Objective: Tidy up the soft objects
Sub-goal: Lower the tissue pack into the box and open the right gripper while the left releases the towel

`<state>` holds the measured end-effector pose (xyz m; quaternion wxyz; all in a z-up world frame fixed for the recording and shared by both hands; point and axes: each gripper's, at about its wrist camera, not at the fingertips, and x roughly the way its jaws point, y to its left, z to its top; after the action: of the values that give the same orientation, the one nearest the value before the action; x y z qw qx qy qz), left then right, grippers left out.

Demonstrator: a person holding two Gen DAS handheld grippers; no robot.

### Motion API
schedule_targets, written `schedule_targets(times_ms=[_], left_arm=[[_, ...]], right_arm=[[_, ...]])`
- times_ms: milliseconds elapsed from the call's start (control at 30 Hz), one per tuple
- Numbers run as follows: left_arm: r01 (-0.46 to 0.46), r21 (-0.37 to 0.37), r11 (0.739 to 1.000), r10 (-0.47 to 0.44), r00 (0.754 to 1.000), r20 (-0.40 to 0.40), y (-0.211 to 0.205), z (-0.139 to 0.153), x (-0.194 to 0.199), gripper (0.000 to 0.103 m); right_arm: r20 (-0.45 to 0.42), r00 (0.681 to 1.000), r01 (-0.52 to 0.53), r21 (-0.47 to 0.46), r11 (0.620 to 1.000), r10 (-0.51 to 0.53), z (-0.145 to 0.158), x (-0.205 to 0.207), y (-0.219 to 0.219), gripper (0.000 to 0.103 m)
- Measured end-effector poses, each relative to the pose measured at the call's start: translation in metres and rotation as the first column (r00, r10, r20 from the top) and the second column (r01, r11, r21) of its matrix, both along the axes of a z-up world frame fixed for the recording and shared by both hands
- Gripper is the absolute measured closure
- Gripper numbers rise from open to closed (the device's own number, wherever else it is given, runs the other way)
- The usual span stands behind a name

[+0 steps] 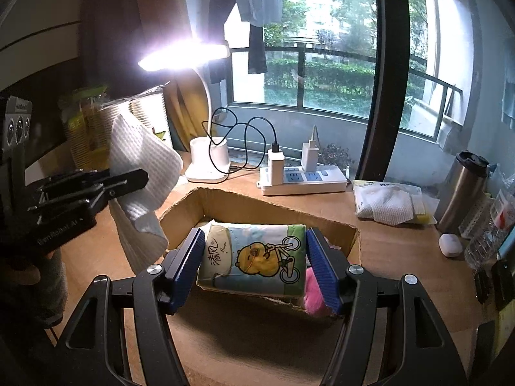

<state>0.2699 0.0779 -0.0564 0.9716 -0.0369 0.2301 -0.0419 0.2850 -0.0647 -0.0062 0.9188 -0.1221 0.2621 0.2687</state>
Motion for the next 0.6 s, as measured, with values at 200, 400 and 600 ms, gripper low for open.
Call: schedule_targets(times_ms=[200, 400, 600], left_arm=[[-0.008, 0.007, 1.000, 0.008, 1.000, -0.015, 0.002, -0.012, 0.016, 0.088], [-0.004, 0.006, 1.000, 0.004, 0.999, -0.052, 0.001, -0.029, 0.034, 0.086], [-0.020, 0.016, 1.000, 0.022, 0.995, -0.093, 0.000, -0.052, 0.053, 0.083]], right_arm=[[-0.025, 1.000, 0.012, 0.004, 1.000, -0.012, -0.008, 0.015, 0.002, 0.035], [-0.051, 0.999, 0.012, -0.003, 1.000, -0.012, -0.018, 0.030, 0.005, 0.035], [-0.073, 0.997, 0.016, -0.011, 1.000, -0.016, -0.026, 0.042, 0.008, 0.035]])
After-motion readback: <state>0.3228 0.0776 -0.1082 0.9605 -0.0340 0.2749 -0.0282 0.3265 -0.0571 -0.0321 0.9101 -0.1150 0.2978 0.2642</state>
